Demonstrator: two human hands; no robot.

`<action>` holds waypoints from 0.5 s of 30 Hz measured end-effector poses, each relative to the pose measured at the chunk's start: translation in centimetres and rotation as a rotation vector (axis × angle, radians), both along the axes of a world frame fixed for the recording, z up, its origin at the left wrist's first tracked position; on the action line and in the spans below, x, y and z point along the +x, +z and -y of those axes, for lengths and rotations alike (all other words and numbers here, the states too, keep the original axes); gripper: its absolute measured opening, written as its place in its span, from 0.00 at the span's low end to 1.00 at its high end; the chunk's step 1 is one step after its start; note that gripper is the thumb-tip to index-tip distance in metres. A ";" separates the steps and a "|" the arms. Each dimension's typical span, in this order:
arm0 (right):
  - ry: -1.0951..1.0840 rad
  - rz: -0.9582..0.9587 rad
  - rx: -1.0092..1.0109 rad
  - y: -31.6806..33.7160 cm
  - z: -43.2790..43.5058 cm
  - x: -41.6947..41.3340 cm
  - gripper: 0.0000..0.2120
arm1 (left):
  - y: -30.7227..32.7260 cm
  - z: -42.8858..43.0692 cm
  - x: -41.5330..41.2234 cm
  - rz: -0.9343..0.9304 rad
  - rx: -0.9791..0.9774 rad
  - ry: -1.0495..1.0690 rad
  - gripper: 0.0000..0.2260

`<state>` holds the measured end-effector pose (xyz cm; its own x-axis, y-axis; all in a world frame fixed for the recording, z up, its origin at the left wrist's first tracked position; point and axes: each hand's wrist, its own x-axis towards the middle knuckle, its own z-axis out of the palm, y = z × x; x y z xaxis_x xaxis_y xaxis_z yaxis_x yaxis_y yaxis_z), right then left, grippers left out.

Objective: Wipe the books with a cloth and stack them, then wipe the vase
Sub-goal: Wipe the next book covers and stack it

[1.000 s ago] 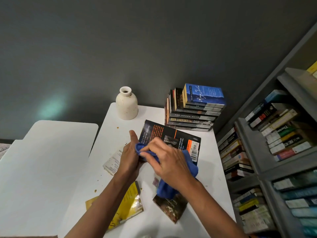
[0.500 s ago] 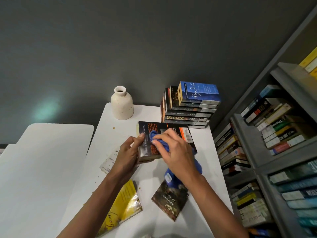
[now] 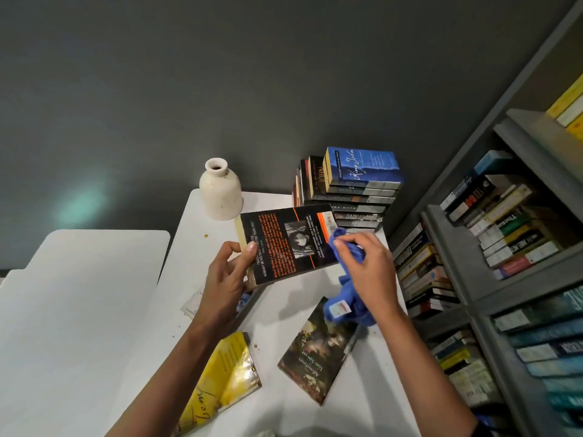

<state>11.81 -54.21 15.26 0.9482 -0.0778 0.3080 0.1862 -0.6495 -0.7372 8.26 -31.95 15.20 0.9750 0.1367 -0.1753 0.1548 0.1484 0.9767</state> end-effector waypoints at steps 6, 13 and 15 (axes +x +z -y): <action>-0.193 -0.204 0.041 -1.3 3.0 1.4 0.08 | -0.3 -0.8 0.4 0.129 0.069 -0.123 0.10; -0.008 -0.950 0.629 2.3 2.5 1.7 0.50 | 0.6 -1.3 1.5 0.406 0.374 -0.353 0.20; 0.075 -0.964 0.840 2.6 2.4 2.0 0.45 | 0.9 -0.9 1.7 0.539 0.586 -0.413 0.17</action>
